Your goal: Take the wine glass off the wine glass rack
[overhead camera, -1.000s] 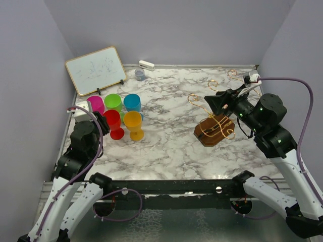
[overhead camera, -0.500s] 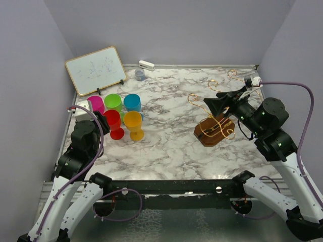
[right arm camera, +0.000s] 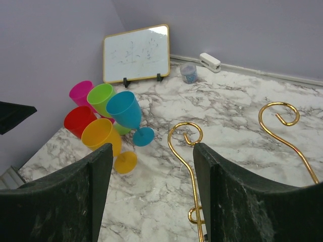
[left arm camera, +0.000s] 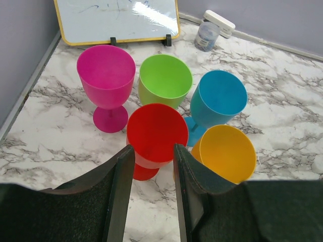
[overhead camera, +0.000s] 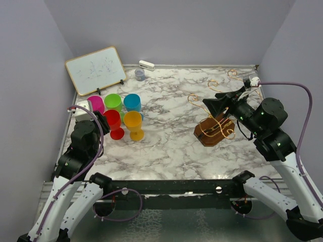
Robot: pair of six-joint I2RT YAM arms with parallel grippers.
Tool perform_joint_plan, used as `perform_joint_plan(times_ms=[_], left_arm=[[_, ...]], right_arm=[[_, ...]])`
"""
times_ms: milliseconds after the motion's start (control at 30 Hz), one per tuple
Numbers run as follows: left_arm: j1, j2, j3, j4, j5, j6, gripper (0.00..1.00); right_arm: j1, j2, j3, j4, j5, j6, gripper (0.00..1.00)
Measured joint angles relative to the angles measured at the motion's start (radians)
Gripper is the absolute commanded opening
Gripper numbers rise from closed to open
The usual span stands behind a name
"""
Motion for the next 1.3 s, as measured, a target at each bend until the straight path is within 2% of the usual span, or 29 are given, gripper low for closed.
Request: perform_joint_plan(times_ms=[1300], left_arm=[[0.0, 0.009, 0.0, 0.0, 0.003, 0.0, 0.39]], right_arm=[[0.0, 0.02, -0.002, 0.03, -0.069, 0.032, 0.65]])
